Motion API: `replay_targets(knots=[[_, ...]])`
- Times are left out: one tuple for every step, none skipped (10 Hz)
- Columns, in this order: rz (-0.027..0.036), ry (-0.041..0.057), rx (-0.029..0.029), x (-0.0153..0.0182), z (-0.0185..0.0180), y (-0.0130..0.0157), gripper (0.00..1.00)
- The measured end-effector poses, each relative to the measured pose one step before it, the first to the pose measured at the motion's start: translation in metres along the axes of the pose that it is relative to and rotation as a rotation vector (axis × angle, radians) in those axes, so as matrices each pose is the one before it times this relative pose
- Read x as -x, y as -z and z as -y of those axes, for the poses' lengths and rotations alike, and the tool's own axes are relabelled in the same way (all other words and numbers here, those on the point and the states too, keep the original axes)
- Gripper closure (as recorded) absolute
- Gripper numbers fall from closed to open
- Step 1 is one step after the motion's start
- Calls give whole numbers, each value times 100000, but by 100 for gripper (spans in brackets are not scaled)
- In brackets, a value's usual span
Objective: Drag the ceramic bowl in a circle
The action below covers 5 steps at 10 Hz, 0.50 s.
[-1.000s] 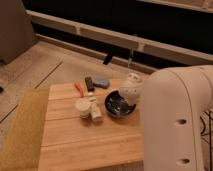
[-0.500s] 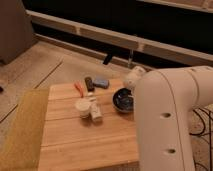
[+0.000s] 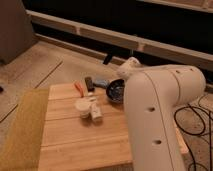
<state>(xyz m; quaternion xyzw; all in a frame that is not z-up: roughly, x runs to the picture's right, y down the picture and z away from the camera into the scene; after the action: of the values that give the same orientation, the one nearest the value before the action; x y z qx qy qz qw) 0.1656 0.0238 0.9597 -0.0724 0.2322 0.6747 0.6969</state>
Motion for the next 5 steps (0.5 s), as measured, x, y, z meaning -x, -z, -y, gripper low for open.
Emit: replay_targets(knots=[[-1357, 3722, 3090, -1716, -1688, -349, 100], [-453, 3500, 2254, -1332, -1154, -92, 100], [-1194, 2758, 3481, -1762, -1129, -82, 100], [-326, 1331, 1350, -949, -313, 57, 100], [228, 369, 391, -831, 463, 238, 100]])
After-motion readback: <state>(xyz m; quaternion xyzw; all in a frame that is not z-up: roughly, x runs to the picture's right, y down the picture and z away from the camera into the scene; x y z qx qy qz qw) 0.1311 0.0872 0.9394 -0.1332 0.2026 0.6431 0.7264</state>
